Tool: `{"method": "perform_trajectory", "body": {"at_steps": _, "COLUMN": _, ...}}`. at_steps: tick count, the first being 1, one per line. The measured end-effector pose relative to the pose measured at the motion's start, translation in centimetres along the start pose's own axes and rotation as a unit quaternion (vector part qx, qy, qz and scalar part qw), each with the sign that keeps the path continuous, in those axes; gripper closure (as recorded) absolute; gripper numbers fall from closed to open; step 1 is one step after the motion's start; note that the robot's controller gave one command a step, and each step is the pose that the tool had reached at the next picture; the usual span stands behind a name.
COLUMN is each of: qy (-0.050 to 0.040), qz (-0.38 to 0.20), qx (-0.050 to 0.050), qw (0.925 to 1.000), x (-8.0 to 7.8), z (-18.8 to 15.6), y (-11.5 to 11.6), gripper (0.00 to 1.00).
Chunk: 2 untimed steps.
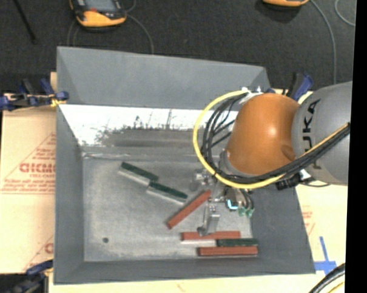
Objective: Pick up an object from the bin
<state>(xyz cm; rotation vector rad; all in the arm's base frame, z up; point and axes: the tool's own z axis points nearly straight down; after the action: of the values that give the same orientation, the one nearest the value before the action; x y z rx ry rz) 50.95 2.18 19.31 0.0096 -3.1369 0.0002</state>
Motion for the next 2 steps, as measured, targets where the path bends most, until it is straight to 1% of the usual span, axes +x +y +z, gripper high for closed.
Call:
{"method": "perform_trajectory", "body": {"at_steps": 1, "qy": -0.0039, "qz": 0.000, "qx": 0.000, "qw": 1.0000, "x": -0.2, "z": -0.4, "y": 0.0, "gripper": 0.00}}
{"method": "perform_trajectory", "body": {"at_steps": 2, "qy": -0.0098, "qz": -0.012, "qx": 0.000, "qw": 0.9999, "x": -5.5, "z": 4.7, "y": 0.3, "gripper": 0.00}}
